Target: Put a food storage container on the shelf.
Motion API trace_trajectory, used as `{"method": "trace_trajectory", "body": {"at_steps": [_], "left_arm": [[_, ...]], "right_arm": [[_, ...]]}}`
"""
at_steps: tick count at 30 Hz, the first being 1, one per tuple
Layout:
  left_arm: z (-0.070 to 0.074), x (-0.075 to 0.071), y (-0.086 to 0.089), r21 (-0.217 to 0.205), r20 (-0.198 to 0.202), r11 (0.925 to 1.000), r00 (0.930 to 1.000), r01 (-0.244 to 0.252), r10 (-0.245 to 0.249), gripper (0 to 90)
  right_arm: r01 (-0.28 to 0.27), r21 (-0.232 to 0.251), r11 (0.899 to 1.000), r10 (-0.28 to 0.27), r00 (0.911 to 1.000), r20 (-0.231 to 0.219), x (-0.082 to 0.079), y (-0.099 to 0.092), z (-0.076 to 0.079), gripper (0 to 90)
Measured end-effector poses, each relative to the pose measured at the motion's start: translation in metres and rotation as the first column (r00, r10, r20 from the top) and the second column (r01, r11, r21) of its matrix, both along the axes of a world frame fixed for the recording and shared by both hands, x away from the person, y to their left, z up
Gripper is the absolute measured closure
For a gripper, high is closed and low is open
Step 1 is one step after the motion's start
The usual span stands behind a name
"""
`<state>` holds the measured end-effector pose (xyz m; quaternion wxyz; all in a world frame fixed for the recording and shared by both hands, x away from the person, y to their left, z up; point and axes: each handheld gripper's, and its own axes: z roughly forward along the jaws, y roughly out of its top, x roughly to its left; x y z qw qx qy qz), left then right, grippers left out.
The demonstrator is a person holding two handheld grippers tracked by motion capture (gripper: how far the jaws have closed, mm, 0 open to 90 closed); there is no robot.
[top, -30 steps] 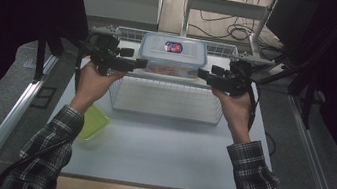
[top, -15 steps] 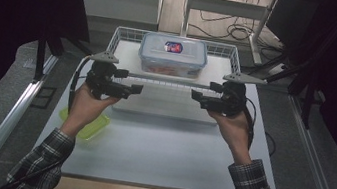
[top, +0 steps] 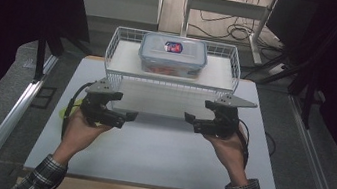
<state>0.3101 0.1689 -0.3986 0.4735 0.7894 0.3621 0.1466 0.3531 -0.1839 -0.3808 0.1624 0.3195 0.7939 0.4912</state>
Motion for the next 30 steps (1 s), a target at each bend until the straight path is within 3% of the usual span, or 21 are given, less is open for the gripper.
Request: {"method": "trace_trajectory", "body": {"at_steps": [8, 21, 26, 30], "left_arm": [[-0.019, -0.018, -0.003, -0.029, -0.010, 0.9996, 0.9999, 0.004, -0.004, 8.0], [-0.051, -0.042, -0.004, 0.006, -0.044, 0.9999, 0.9989, 0.015, -0.015, 3.0], [-0.056, -0.052, -0.006, 0.014, -0.024, 0.9996, 0.9995, 0.023, -0.022, 2.5], [-0.064, -0.062, -0.010, 0.052, 0.003, 0.9984, 0.9998, 0.022, -0.022, 2.0]], "right_arm": [[-0.013, -0.008, 1.000, 0.013, 0.9999, -0.002, -0.012, -0.004, -0.016, 8.0], [-0.030, -0.027, 0.999, 0.030, 0.9995, -0.007, -0.034, -0.007, -0.041, 2.9], [-0.027, -0.027, 0.999, 0.026, 0.9996, -0.009, -0.041, -0.008, -0.045, 2.2], [-0.023, -0.038, 0.999, 0.023, 0.9997, 0.002, -0.050, -0.010, -0.051, 1.9]]}}
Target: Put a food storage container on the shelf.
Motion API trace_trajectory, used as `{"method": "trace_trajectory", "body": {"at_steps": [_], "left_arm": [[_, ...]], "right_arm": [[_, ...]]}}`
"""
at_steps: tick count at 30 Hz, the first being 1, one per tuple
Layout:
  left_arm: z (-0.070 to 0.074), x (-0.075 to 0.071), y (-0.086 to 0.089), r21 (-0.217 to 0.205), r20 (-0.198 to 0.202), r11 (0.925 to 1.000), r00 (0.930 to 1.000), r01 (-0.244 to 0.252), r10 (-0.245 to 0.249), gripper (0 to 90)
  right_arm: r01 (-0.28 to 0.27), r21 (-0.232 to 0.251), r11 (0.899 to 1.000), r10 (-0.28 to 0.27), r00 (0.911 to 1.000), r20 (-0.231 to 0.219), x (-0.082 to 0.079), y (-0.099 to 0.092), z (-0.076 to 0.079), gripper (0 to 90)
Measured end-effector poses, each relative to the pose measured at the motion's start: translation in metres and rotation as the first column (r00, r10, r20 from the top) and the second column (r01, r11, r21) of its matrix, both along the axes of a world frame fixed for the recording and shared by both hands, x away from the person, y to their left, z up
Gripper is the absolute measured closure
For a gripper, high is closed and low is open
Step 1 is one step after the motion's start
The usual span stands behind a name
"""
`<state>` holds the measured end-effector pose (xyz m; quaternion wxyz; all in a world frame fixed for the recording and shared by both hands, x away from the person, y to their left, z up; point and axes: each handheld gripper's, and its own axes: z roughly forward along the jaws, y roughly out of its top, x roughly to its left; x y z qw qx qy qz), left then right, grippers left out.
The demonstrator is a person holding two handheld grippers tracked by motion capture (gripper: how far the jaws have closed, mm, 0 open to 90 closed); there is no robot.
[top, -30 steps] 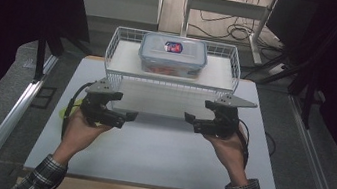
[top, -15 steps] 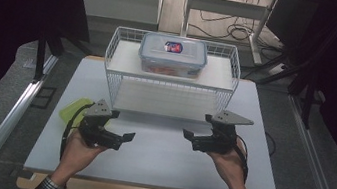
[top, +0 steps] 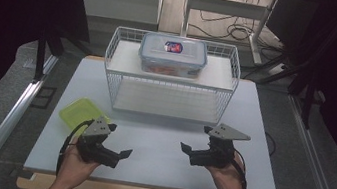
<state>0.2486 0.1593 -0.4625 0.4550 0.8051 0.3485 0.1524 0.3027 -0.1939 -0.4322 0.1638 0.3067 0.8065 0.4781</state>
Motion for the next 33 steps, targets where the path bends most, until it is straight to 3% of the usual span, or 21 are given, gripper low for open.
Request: {"method": "trace_trajectory", "body": {"at_steps": [8, 21, 33], "left_arm": [[-0.010, -0.011, -0.001, 0.018, 0.052, 0.9998, 0.9986, -0.006, 0.005, 3.7], [-0.031, -0.023, 0.002, 0.013, 0.039, 0.9999, 0.9992, 0.011, -0.011, 3.8], [-0.045, -0.027, 0.000, 0.057, 0.014, 0.9982, 0.9997, 0.020, -0.021, 3.7]], "right_arm": [[0.000, -0.010, 1.000, 0.000, 1.0000, -0.005, -0.013, -0.004, -0.012, 2.0], [-0.001, -0.067, 0.998, 0.003, 0.9996, 0.028, -0.031, -0.011, -0.032, 2.0], [0.003, -0.098, 0.995, -0.003, 1.0000, 0.001, -0.038, -0.019, -0.048, 2.0]]}}
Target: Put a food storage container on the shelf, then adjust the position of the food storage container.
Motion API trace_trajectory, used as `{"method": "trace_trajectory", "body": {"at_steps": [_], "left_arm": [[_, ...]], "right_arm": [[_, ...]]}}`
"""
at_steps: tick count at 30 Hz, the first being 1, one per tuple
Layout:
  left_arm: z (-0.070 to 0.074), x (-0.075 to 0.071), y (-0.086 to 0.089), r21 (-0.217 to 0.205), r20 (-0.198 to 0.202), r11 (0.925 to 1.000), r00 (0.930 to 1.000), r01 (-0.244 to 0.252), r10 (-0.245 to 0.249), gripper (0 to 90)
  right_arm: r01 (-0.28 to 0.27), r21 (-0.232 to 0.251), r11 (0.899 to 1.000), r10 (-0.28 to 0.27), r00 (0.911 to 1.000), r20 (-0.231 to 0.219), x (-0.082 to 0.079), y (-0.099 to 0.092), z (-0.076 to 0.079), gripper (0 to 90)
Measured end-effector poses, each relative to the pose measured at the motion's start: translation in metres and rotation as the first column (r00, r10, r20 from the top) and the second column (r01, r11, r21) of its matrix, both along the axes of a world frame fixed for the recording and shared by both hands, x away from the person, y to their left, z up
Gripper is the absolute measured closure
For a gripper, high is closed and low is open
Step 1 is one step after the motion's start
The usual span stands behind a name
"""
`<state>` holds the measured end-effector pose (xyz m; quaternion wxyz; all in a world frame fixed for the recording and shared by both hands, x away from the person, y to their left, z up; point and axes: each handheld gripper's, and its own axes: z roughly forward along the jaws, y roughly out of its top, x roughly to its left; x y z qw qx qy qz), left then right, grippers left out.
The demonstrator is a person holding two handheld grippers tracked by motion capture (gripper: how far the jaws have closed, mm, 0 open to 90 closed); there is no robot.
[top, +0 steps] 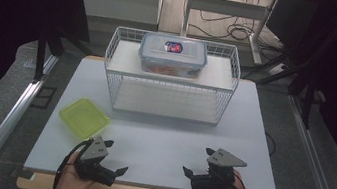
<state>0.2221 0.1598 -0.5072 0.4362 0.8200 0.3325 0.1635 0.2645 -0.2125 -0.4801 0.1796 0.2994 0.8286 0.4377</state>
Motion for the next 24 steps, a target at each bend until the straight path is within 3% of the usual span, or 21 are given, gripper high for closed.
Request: {"method": "trace_trajectory", "body": {"at_steps": [6, 11, 13, 16, 19, 22, 23, 24], "left_arm": [[-0.008, 0.003, -0.005, 0.053, -0.025, 0.9984, 0.9995, 0.018, -0.016, 3.0], [-0.004, 0.005, -0.005, 0.045, -0.040, 0.9990, 0.9992, 0.000, 0.002, 1.8], [0.000, 0.007, -0.002, 0.017, -0.054, 0.9998, 0.9985, -0.005, 0.006, 1.7], [0.005, 0.011, 0.003, 0.009, -0.060, 0.9993, 0.9975, -0.035, 0.036, 4.4], [0.011, 0.017, 0.013, 0.004, -0.055, 0.9976, 0.9960, -0.070, 0.070, 13.9], [0.019, 0.027, 0.030, -0.063, -0.066, 0.9910, 0.9912, -0.119, 0.115, 31.4], [0.019, 0.027, 0.030, -0.063, -0.066, 0.9910, 0.9912, -0.119, 0.115, 35.6], [0.024, 0.036, 0.041, -0.085, -0.083, 0.9848, 0.9861, -0.151, 0.144, 41.6]], "right_arm": [[0.001, -0.022, 1.000, -0.002, 0.9997, -0.023, 0.000, -0.003, -0.007, 2.0], [0.016, -0.015, 1.000, -0.016, 0.9991, -0.039, 0.003, -0.005, -0.009, 2.0], [0.020, -0.020, 1.000, -0.020, 0.9988, -0.045, 0.004, -0.006, -0.010, 2.0], [0.027, -0.027, 0.999, -0.028, 0.9983, -0.051, 0.005, -0.006, -0.012, 2.0], [0.028, -0.032, 0.999, -0.029, 0.9979, -0.057, 0.006, -0.006, -0.013, 2.0], [0.027, -0.035, 0.999, -0.029, 0.9970, -0.071, 0.006, -0.005, -0.013, 2.7], [0.024, -0.036, 0.999, -0.027, 0.9972, -0.069, 0.006, -0.005, -0.013, 2.9], [0.025, -0.036, 0.999, -0.027, 0.9972, -0.070, 0.006, -0.004, -0.013, 2.9]]}}
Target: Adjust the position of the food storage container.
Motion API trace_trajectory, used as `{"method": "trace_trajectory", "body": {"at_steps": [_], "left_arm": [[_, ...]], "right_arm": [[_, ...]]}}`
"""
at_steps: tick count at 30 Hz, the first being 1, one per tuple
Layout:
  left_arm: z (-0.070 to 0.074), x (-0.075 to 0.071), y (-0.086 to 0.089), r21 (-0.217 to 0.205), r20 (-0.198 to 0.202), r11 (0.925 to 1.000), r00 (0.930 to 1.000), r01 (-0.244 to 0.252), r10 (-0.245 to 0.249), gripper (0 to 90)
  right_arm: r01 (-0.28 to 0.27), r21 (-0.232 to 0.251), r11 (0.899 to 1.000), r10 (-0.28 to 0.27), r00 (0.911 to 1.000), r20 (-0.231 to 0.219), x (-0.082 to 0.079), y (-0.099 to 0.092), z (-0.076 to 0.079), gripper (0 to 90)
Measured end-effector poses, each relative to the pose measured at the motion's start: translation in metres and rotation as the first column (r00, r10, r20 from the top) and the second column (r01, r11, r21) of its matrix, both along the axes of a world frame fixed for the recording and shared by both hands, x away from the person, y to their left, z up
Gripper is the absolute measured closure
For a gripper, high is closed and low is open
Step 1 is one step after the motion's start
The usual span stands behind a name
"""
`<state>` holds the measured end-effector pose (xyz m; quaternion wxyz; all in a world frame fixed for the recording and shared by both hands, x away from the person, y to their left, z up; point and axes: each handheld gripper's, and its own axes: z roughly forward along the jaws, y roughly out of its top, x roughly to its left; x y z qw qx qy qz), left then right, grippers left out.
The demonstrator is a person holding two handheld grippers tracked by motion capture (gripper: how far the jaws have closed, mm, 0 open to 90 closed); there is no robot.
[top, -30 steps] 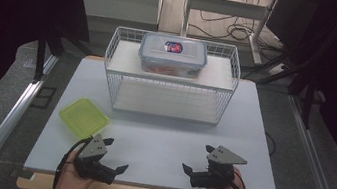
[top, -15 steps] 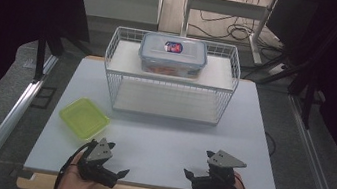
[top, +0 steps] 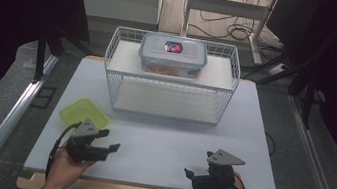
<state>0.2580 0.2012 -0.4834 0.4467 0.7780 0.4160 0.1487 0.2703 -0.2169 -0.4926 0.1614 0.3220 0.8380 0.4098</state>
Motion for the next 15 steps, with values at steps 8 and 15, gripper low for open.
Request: {"method": "trace_trajectory", "body": {"at_steps": [8, 15], "left_arm": [[0.003, 0.030, 0.045, 0.067, -0.008, 0.9913, 0.9935, -0.113, 0.114, 77.9], [0.001, 0.047, 0.090, 0.088, 0.004, 0.9711, 0.9750, -0.222, 0.222, 89.6]], "right_arm": [[-0.012, -0.015, 1.000, 0.012, 0.9999, -0.003, 0.000, 0.002, -0.001, 3.9], [-0.026, -0.035, 0.999, 0.026, 0.9997, -0.005, 0.000, 0.004, -0.003, 4.5]]}}
